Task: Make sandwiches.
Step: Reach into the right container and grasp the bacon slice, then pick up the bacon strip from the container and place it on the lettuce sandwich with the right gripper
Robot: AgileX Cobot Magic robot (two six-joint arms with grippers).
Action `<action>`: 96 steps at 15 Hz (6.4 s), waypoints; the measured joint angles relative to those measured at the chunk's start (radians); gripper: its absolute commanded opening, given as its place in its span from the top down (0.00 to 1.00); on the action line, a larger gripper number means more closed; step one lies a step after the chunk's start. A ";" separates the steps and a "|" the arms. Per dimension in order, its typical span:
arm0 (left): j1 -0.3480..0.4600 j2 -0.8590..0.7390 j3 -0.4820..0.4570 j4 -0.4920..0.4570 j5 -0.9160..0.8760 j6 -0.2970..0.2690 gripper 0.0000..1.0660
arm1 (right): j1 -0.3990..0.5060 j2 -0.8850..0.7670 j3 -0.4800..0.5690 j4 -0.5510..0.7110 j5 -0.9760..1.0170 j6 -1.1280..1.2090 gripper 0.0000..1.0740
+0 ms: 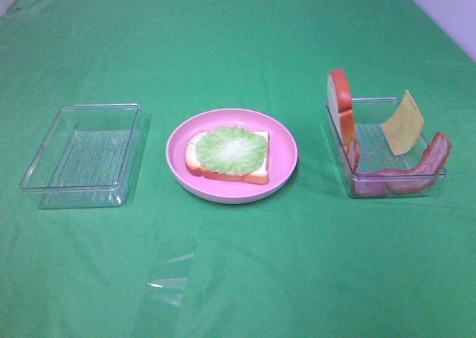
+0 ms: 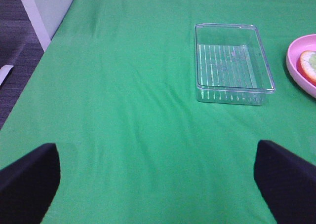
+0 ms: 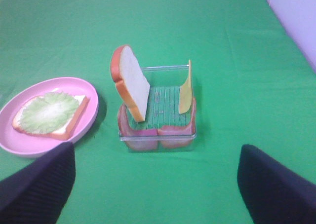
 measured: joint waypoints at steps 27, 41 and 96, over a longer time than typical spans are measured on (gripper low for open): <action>0.000 0.000 0.000 0.000 -0.001 0.000 0.05 | -0.052 1.578 -0.952 0.002 0.463 -0.127 0.19; 0.000 0.000 0.000 0.000 -0.001 0.000 0.05 | -0.116 1.783 -0.957 0.033 0.351 -0.160 0.20; 0.000 0.000 0.000 0.000 -0.002 0.000 0.05 | 0.535 1.689 -0.968 0.504 -0.134 -0.246 1.00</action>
